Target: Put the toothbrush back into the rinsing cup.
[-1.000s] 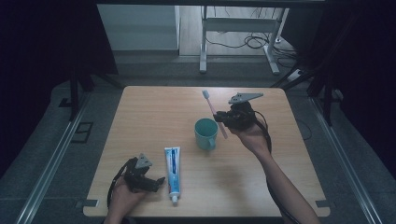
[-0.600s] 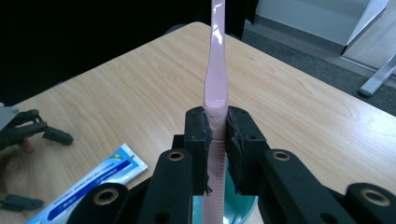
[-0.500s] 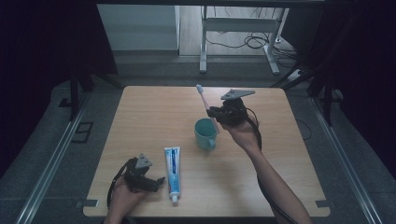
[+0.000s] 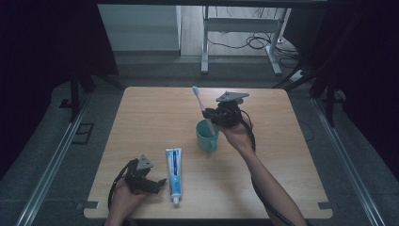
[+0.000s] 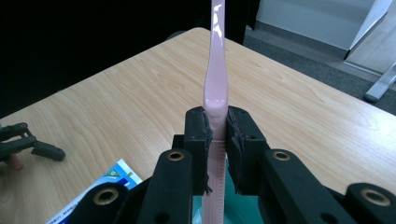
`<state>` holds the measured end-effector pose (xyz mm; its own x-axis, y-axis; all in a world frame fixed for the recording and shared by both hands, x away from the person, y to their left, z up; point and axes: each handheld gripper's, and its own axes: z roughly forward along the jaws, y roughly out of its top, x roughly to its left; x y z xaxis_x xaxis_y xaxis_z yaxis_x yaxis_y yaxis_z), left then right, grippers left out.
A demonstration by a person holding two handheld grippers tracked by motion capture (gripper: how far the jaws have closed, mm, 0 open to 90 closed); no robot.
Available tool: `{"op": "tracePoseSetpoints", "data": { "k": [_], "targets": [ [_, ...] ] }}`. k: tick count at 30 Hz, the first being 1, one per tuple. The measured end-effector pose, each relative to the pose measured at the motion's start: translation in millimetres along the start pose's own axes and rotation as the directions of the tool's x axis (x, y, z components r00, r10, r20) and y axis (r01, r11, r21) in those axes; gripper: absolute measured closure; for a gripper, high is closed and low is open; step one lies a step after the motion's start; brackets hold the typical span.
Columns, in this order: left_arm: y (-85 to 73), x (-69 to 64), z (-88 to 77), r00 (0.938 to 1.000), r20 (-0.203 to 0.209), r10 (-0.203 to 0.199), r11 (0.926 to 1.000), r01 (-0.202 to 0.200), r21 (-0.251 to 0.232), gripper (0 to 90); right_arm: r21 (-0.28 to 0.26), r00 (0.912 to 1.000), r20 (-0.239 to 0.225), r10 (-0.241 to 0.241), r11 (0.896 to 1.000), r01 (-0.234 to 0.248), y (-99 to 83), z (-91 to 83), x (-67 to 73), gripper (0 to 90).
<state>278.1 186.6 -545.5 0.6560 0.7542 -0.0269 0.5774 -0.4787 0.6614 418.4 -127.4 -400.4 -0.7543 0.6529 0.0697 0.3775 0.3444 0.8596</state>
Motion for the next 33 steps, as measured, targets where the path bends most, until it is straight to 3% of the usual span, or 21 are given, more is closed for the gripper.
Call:
{"op": "tracePoseSetpoints", "data": {
  "k": [33],
  "targets": [
    [0.0,0.0,0.2,1.0,0.002,-0.001,1.0,0.001,-0.002,0.0,0.076,0.9989,0.005,0.047,0.996,-0.048,-41.2,32.3,-8.4,78.2]
  ]
}}
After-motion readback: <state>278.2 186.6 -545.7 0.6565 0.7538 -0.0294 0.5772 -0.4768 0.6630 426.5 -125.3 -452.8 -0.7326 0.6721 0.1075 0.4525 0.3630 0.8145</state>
